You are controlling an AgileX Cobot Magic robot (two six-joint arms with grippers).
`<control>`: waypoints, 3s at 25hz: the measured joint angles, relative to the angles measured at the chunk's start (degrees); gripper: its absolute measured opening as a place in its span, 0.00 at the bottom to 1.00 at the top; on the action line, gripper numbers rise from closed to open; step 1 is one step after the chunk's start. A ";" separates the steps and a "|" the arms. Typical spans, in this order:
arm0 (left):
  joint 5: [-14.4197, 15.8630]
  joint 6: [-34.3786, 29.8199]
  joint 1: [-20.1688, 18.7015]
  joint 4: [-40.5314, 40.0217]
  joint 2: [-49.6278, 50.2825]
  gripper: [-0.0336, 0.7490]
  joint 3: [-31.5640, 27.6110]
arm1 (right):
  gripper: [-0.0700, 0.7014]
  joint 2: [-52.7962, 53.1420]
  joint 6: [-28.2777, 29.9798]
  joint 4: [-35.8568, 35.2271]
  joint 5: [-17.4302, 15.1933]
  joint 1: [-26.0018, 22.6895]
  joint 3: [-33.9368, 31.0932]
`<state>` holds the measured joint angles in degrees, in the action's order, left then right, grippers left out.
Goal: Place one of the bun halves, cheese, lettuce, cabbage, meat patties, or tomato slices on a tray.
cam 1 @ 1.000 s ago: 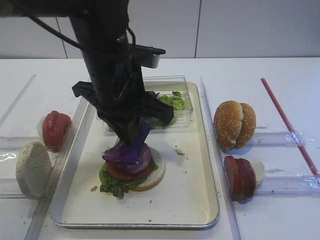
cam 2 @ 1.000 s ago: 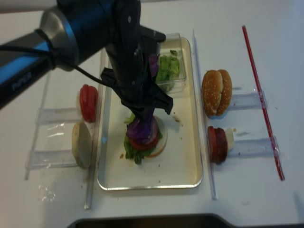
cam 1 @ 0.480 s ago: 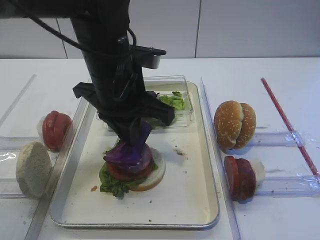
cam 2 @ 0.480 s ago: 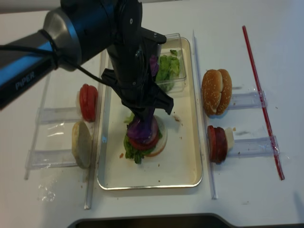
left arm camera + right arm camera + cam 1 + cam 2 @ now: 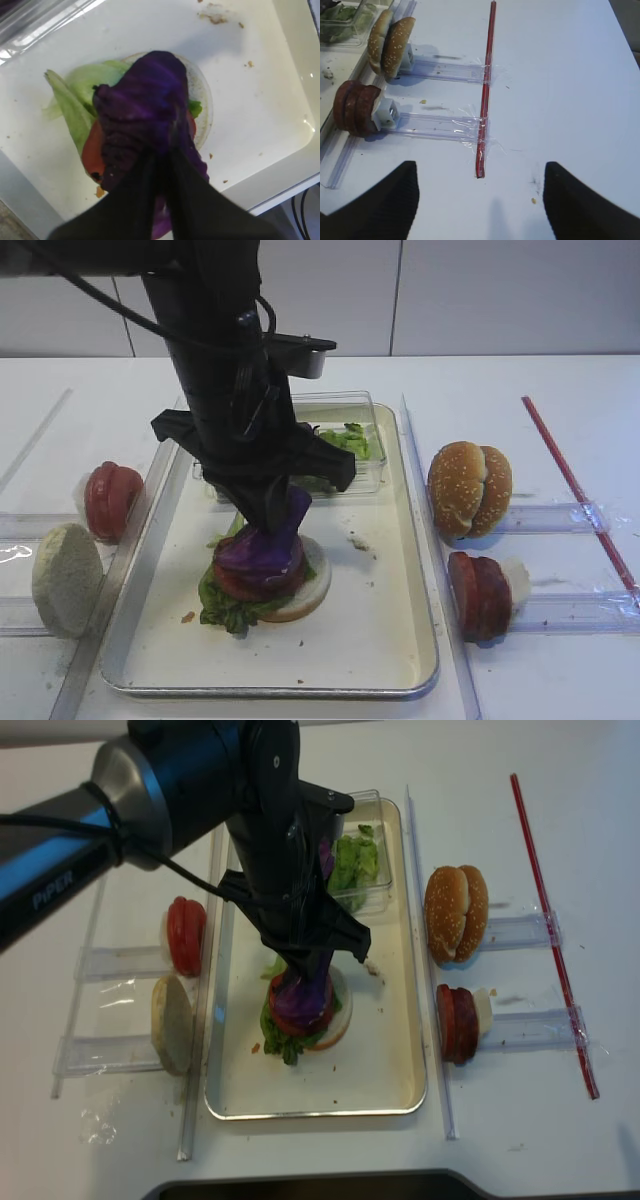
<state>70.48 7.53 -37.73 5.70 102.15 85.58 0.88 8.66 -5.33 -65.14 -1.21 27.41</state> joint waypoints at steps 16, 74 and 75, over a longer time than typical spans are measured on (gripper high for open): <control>-1.31 -0.17 0.00 0.00 1.61 0.13 0.00 | 0.78 0.00 0.00 0.00 0.00 0.00 0.00; 0.63 -5.67 35.78 -7.20 -25.79 0.53 -12.06 | 0.78 0.00 0.00 0.00 0.00 0.00 0.00; 0.63 -5.67 35.78 -7.20 -27.34 0.53 -13.84 | 0.78 0.00 0.00 0.00 0.00 0.00 0.00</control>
<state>71.11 1.86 -1.96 -1.49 74.81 71.73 0.88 8.66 -5.33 -65.14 -1.21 27.41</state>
